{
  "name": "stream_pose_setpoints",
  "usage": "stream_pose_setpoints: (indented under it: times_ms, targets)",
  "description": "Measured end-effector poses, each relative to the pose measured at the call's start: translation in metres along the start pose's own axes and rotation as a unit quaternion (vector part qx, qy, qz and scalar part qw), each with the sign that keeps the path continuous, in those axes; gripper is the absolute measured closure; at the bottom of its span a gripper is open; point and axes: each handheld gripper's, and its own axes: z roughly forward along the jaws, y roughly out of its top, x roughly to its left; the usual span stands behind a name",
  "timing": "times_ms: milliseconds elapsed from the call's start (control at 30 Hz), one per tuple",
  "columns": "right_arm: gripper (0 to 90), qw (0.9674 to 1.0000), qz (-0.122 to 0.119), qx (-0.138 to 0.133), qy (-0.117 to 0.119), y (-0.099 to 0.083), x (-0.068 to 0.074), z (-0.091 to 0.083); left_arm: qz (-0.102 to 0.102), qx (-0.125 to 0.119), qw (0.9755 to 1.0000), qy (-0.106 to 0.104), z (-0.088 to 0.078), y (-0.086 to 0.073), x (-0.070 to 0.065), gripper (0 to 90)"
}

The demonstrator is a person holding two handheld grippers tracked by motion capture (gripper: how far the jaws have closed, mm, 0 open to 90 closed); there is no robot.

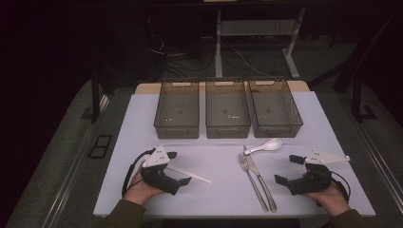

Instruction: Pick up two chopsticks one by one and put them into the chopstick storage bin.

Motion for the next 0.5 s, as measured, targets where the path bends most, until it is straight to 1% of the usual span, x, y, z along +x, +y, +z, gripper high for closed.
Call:
stream_pose_setpoints:
  times_ms: [200, 333, 400, 500]
  targets:
    - [0.9, 1.0000, 0.004, -0.003, 0.003, -0.0012, -0.0003, -0.0031, 0.004, 0.004, 1.0000, 0.000, 0.0016, 0.0024, 0.0013, 0.0]
    - [0.9, 0.9999, 0.009, -0.008, 0.006, -0.0018, -0.0004, -0.0033, 0.002, 0.001, 1.0000, 0.001, 0.0017, 0.0032, 0.0014, 0.0]
    - [0.9, 0.9999, 0.008, -0.003, 0.006, -0.0020, -0.0003, -0.0033, 0.009, 0.007, 0.9999, 0.002, 0.0024, 0.0048, 0.0023, 0.0]
    - [0.9, 0.9999, 0.009, -0.003, 0.008, -0.0021, -0.0001, -0.0032, 0.011, 0.010, 0.9999, 0.003, 0.0037, 0.0065, 0.0049, 0.0]
